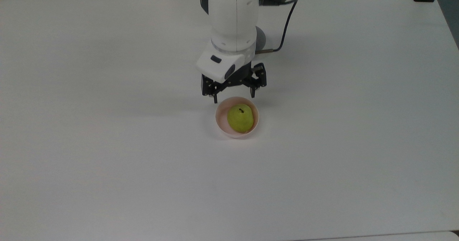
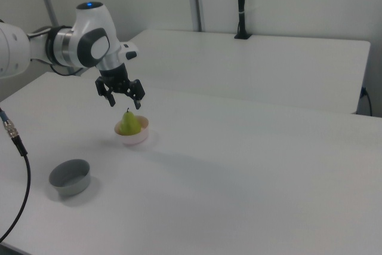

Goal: Place the pear in the bowl

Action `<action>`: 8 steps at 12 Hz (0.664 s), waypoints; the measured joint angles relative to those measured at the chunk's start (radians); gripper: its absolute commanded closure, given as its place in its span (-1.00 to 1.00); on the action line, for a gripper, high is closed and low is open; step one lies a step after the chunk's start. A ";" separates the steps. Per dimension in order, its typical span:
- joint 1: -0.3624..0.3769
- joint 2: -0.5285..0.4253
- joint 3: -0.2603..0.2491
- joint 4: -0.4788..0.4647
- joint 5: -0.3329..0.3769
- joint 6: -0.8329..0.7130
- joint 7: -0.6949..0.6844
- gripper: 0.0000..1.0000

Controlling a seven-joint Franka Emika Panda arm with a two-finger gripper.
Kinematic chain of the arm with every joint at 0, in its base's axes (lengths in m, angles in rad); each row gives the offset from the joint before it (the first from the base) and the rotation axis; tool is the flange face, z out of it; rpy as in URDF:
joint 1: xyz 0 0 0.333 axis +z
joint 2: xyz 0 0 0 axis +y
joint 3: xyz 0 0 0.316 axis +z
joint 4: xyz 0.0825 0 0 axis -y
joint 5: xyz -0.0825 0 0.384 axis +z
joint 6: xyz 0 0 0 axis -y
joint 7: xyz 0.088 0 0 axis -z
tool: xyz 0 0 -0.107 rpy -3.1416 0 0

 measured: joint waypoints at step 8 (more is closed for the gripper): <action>-0.106 -0.272 -0.013 0.028 -0.007 -0.437 0.004 -1.00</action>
